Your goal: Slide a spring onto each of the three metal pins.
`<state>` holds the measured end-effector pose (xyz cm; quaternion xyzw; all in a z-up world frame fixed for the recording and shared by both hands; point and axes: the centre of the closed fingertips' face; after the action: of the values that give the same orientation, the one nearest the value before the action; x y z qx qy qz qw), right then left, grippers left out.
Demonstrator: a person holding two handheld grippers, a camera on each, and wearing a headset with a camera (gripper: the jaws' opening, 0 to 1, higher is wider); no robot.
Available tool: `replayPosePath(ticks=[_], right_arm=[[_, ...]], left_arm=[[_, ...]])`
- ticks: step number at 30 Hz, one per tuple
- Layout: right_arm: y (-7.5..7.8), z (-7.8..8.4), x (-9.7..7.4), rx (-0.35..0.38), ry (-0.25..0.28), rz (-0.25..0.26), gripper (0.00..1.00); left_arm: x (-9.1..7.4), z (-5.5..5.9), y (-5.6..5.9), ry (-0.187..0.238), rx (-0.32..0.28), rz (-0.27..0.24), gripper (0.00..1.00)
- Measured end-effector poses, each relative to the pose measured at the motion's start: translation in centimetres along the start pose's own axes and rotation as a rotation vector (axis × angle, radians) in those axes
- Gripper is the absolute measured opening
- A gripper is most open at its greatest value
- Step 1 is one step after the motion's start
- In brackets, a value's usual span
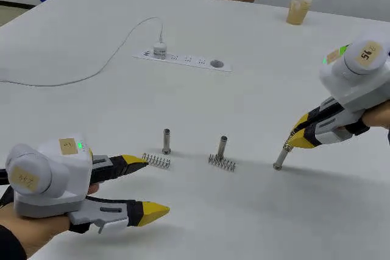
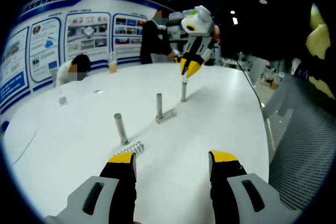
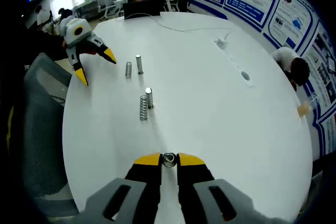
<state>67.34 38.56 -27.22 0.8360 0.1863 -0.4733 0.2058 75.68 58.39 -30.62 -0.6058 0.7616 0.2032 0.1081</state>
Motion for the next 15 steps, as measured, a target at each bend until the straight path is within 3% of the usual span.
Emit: replayPosePath(ticks=[15], right_arm=[[-0.7, 1.1, 2.3, 0.014, -0.032, -0.022, 0.12]], left_arm=[[-0.1, 0.1, 0.0, -0.003, -0.004, -0.001, 0.57]])
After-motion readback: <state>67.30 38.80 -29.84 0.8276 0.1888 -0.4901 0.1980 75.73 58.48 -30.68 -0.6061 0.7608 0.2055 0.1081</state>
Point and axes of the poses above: the centre of the closed fingertips' face, and the gripper's own axes: x roughly forward along the fingers, y roughly to its right, z roughly out of its underside, and after that the axes turned 9 degrees about -x, right-handed
